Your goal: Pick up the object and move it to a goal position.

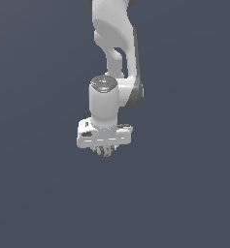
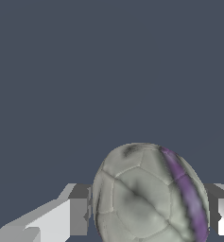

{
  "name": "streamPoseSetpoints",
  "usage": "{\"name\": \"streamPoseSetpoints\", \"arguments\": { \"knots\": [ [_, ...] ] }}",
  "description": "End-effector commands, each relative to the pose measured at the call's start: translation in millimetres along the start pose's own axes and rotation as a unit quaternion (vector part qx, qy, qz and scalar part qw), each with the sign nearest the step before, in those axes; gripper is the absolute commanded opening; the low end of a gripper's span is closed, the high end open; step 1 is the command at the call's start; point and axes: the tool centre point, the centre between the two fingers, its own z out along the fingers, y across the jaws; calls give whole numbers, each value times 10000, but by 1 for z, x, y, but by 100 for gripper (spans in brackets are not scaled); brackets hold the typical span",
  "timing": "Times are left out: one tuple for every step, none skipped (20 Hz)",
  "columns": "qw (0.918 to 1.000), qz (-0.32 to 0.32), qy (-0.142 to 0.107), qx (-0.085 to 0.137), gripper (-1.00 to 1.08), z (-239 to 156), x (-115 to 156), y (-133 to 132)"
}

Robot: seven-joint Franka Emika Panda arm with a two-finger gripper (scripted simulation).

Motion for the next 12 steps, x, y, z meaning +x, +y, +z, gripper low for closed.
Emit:
{"name": "streamPoseSetpoints", "arguments": {
  "knots": [
    [9995, 179, 227, -117, -100, -29, 19, -1],
    [9990, 256, 319, -169, -100, -41, 26, -1],
    [9984, 331, 409, -220, -100, -53, 33, -1],
    [9976, 405, 497, -271, -100, -66, 40, -1],
    [9966, 478, 583, -322, -100, -77, 46, -1],
    [9956, 550, 669, -372, -100, -89, 52, -1],
    [9943, 620, 753, -421, -100, -101, 58, -1],
    [9930, 690, 835, -470, -100, -113, 64, -1],
    [9915, 759, 917, -519, -100, -125, 69, -2],
    [9899, 828, 998, -568, -100, -136, 74, -2],
    [9882, 895, 1078, -617, -100, -148, 79, -2],
    [9864, 962, 1157, -665, -100, -160, 83, -2]
  ]
}}
